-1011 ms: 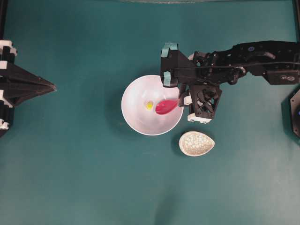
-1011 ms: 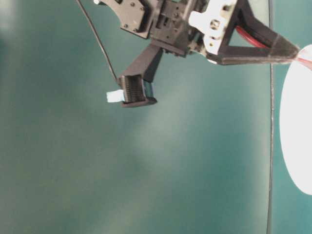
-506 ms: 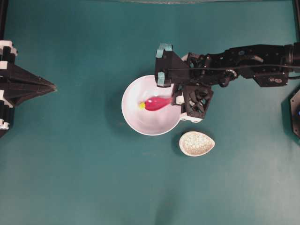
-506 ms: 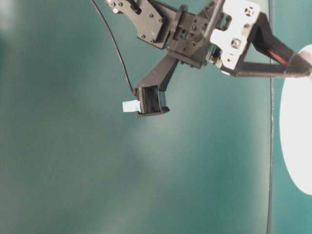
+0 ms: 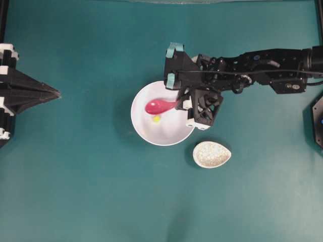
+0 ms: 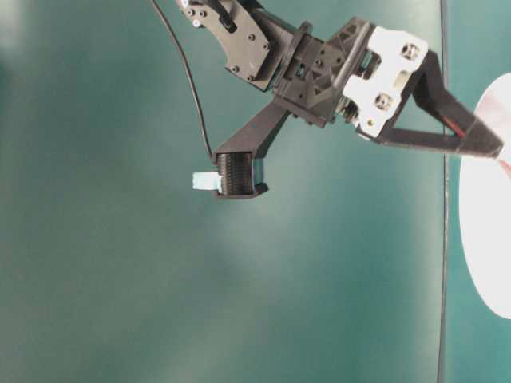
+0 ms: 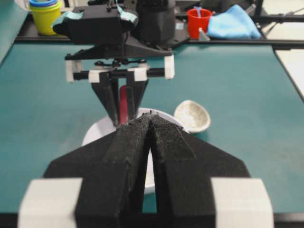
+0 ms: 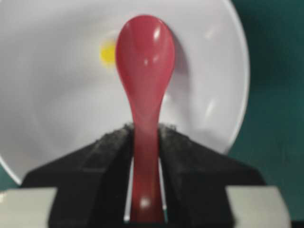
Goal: Scoop the yellow hexagonal prism block from the bowl with a spoon using the right arm.
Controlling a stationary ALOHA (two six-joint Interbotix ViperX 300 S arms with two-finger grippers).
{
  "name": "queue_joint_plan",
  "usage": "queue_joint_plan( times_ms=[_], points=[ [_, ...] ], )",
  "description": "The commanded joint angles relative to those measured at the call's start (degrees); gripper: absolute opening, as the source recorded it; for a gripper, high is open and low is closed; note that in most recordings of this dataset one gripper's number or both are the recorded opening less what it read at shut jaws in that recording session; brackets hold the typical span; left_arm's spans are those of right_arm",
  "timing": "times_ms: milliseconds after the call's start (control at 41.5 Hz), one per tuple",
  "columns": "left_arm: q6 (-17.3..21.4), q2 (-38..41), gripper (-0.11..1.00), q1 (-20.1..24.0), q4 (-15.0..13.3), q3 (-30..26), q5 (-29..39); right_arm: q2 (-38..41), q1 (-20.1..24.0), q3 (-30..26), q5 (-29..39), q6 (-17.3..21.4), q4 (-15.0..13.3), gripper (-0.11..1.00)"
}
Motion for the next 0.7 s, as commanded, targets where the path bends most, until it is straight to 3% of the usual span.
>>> queue_joint_plan(
  times_ms=[0, 337, 674],
  points=[
    [0.1, 0.3, 0.0, 0.0, 0.2, -1.7, -0.3, -0.9, -0.1, -1.5, -2.1, 0.2, 0.3, 0.25],
    [0.2, 0.3, 0.0, 0.0, 0.2, -1.7, -0.3, -7.3, -0.1, -3.5, 0.5, 0.2, 0.2, 0.25],
    [0.3, 0.3, 0.0, 0.0, 0.3, -1.7, 0.2, -18.5, -0.1, -4.4, 10.4, 0.3, 0.0, 0.25]
  ],
)
